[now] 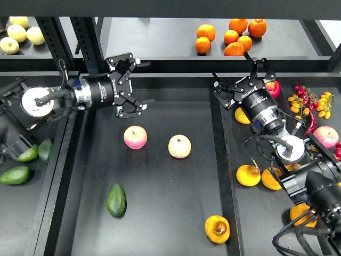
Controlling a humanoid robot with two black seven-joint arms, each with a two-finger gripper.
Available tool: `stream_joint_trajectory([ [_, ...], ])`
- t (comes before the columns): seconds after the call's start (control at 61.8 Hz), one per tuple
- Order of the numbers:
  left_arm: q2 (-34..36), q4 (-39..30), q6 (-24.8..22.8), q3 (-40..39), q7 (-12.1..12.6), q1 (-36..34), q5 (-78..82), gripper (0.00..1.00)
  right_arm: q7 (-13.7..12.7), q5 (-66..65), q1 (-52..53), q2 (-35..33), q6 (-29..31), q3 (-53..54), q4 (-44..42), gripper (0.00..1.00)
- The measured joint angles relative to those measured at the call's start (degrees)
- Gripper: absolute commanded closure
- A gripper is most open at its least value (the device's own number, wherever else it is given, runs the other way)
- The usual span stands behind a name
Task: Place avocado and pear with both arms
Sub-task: 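Lower the open left gripper toward the dark green avocado on the table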
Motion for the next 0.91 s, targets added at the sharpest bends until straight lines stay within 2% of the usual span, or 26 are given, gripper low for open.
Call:
stream_joint_trajectory([
  [0.388,1.18,-0.75,-0.01,6.51,0.0,-0.25,19.93,0.01,0.17,0.0,-0.65,0.0,0.0,0.37,0.08,0.01],
  [0.906,1.18,-0.66,-0.02,13.43,0.0,0.39,33.12,0.02,0.17,0.0,-1.28,0.0,0.0,0.81,0.08,0.01],
])
